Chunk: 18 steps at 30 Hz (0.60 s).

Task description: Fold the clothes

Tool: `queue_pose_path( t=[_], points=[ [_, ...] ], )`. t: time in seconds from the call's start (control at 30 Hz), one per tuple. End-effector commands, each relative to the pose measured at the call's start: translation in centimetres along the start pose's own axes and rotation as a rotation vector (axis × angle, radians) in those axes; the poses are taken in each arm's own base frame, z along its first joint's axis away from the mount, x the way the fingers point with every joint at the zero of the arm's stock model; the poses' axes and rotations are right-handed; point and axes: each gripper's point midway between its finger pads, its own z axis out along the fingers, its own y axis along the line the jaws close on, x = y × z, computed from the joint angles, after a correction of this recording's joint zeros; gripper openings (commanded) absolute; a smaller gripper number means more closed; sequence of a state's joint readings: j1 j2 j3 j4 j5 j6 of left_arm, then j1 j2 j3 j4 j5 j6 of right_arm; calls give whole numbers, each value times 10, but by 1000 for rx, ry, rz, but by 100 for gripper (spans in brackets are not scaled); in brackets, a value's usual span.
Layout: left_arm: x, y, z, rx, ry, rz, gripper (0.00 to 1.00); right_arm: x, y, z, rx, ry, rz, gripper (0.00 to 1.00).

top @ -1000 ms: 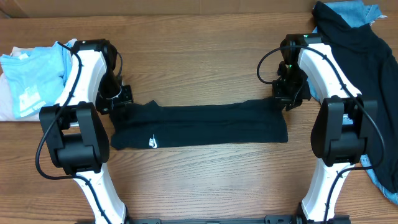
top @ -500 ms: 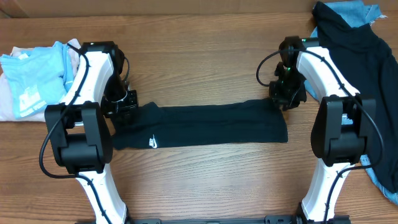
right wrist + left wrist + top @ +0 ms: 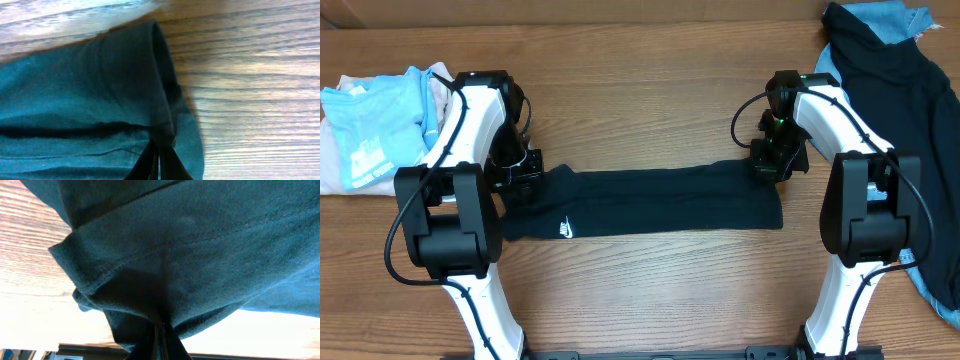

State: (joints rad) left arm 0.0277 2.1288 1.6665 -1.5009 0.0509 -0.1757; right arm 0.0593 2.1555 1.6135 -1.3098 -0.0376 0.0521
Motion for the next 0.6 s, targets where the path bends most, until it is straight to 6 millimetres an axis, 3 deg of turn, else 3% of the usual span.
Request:
queue_pose_path(
  t=[0.0, 0.3, 0.57],
  points=[
    [2, 1, -2, -9, -11, 25, 4, 2, 1, 3, -16, 12, 4, 4],
    [0, 1, -2, -8, -19, 25, 4, -1, 0, -5, -18, 2, 8, 4],
    [-1, 1, -2, -7, -23, 26, 4, -25, 3, -64, -24, -142, 2, 4]
  ],
)
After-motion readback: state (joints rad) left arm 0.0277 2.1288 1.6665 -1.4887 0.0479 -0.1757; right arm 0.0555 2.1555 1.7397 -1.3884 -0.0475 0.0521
